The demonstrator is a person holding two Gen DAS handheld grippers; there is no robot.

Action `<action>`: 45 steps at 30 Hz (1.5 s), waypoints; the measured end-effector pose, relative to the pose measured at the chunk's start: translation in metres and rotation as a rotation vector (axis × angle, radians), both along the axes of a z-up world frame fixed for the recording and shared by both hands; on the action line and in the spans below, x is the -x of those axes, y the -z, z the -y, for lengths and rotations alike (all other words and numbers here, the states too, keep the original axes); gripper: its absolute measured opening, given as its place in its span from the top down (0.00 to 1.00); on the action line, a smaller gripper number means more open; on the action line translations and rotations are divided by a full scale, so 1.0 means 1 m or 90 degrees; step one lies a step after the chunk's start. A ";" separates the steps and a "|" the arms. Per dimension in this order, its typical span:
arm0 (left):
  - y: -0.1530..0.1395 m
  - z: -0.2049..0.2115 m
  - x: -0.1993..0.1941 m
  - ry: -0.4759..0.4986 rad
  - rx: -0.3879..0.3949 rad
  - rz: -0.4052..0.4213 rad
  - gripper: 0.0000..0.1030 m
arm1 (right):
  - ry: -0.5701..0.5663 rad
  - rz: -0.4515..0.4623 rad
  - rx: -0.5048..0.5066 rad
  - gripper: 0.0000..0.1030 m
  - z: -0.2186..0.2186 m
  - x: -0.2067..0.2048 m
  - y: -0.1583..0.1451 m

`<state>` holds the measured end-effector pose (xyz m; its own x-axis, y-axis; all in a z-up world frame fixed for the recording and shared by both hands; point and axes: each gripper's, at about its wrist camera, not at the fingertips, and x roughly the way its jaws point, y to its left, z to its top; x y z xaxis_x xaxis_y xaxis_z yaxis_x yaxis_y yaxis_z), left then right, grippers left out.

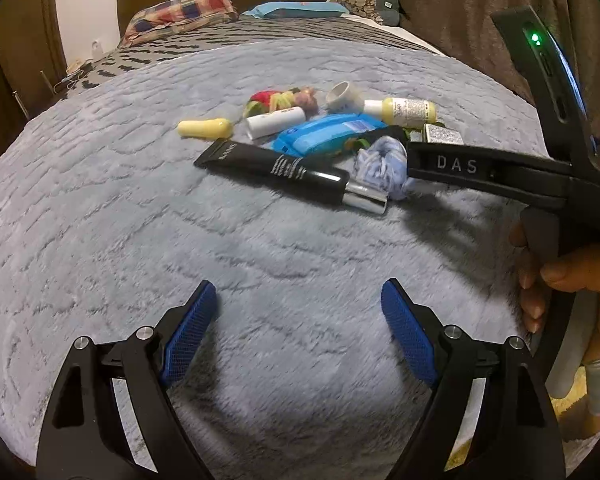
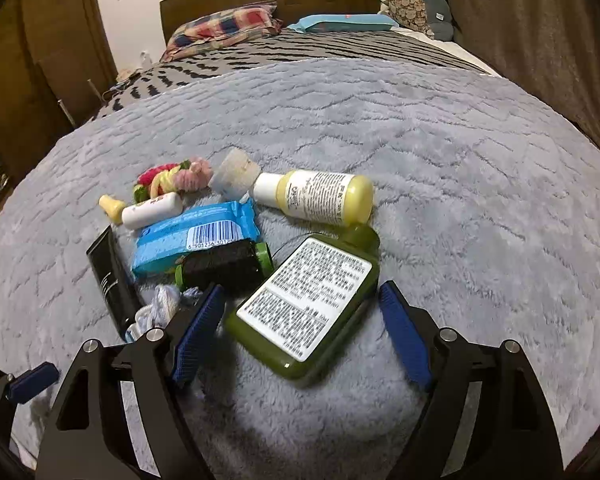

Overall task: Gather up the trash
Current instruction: 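Move both tools back over the items on the blanket, then grasp the crumpled plastic wrapper with the left tool while the right tool grasps the green bottle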

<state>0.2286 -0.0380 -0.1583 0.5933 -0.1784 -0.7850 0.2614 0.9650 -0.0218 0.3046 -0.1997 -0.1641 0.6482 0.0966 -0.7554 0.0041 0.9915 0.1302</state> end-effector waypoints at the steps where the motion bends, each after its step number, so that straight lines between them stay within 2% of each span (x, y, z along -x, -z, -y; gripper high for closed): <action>1: -0.001 0.002 -0.001 0.003 0.002 0.002 0.22 | -0.001 0.002 0.006 0.33 0.002 0.001 -0.001; 9: -0.016 0.031 -0.009 0.052 0.019 0.026 0.22 | 0.000 0.019 0.007 0.33 0.037 0.025 -0.005; 17: -0.020 0.066 -0.035 0.082 0.001 0.039 0.24 | 0.020 0.028 0.013 0.33 0.069 0.052 -0.007; 18: -0.020 0.068 -0.038 0.082 0.001 0.036 0.27 | 0.021 0.029 0.013 0.33 0.071 0.054 -0.008; 21: -0.016 0.077 -0.048 0.066 -0.020 0.038 0.50 | 0.023 0.034 0.008 0.33 0.075 0.059 -0.009; 22: -0.016 0.080 -0.051 0.067 -0.021 0.036 0.72 | 0.023 0.035 0.006 0.33 0.075 0.061 -0.010; 24: -0.017 0.080 -0.052 0.063 -0.008 0.022 0.75 | 0.023 0.035 0.006 0.33 0.076 0.064 -0.009; 26: -0.020 0.080 -0.048 0.068 -0.012 0.032 0.78 | 0.021 0.034 0.003 0.33 0.075 0.066 -0.009; 33: -0.044 0.063 -0.013 0.066 -0.004 0.062 0.80 | 0.002 0.051 -0.004 0.33 0.064 0.087 -0.021; 45: -0.083 0.023 0.074 0.028 0.015 0.107 0.80 | -0.034 0.113 -0.013 0.33 0.037 0.159 -0.064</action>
<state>0.1543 -0.0612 -0.0757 0.7070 -0.2242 -0.6707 0.3053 0.9523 0.0034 0.1453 -0.2365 -0.0999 0.7644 0.1488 -0.6274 -0.0738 0.9868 0.1442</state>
